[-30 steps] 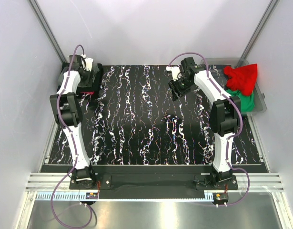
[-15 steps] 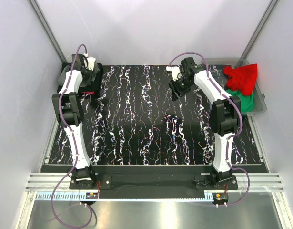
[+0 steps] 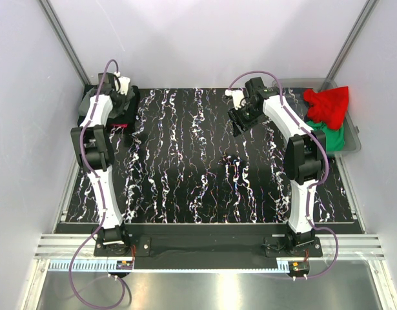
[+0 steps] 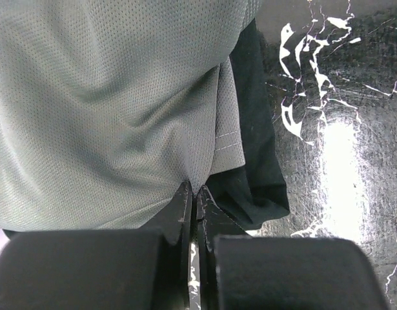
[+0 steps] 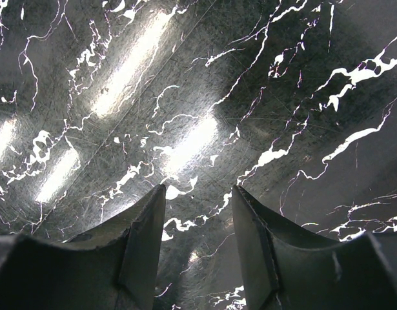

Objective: Fold and stack the t-shirts
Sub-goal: Neatly place the folded tshirt to the corner

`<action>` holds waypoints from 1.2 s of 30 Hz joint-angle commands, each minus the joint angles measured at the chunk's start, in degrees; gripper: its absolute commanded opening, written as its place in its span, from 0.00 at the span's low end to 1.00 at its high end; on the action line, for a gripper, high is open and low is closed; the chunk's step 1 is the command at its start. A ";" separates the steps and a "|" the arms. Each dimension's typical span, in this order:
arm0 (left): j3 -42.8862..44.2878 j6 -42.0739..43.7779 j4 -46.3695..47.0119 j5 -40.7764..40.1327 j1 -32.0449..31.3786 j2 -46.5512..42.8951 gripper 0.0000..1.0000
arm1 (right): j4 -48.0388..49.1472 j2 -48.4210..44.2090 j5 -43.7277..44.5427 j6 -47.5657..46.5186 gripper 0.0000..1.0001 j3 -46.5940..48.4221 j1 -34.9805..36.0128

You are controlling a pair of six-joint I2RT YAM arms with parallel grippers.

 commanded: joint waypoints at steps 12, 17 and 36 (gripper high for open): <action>-4.86 3.07 1.90 1.29 -2.10 -9.80 0.00 | 1.32 -0.05 -1.95 0.68 0.52 1.03 0.14; -4.08 3.16 1.29 -0.72 -2.28 -8.49 0.00 | 1.23 0.12 -1.95 0.68 0.52 1.03 0.23; 13.04 -3.08 21.67 5.43 -1.92 6.34 0.72 | 1.05 -0.23 -1.42 0.77 0.52 -0.02 0.14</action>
